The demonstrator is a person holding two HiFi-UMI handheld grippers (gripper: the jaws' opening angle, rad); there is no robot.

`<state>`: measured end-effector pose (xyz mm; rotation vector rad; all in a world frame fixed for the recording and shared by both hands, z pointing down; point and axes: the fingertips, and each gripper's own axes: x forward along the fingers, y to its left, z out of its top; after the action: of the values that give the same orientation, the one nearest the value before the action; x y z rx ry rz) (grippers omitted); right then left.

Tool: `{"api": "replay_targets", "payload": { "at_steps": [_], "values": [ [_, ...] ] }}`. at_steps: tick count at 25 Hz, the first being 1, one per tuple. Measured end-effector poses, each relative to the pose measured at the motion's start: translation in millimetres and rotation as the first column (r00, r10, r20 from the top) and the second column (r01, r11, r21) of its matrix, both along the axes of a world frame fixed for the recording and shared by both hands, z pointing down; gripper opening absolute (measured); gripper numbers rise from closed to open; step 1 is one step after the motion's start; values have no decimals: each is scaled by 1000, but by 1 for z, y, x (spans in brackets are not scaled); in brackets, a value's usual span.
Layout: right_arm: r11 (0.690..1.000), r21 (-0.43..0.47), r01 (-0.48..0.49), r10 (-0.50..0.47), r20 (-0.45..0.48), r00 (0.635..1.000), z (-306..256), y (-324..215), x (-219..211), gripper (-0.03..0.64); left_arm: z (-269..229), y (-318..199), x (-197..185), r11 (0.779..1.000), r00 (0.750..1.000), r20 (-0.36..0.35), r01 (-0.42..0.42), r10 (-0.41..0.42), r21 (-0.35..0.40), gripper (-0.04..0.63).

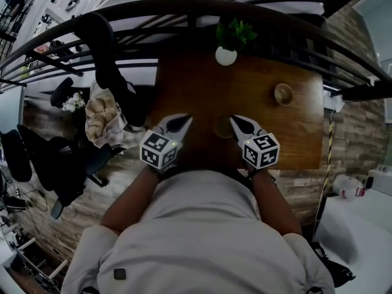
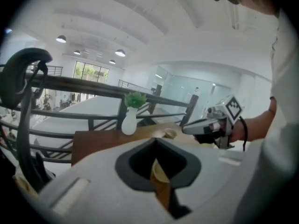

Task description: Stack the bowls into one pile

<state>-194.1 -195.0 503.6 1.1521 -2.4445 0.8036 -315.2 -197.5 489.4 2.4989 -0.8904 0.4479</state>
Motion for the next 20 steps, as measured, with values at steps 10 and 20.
{"api": "replay_targets", "payload": {
  "at_steps": [10,20],
  "values": [
    [989,131,-62,63,-2,998,-63,-9,-2,8,-53,-22,-20,991,998,-10,-57,58,119,5],
    [968,116,-222,227,-31,973,-61,22,60,8,-48,-11,13,968,975,-25,-216,221,125,5]
  ]
}}
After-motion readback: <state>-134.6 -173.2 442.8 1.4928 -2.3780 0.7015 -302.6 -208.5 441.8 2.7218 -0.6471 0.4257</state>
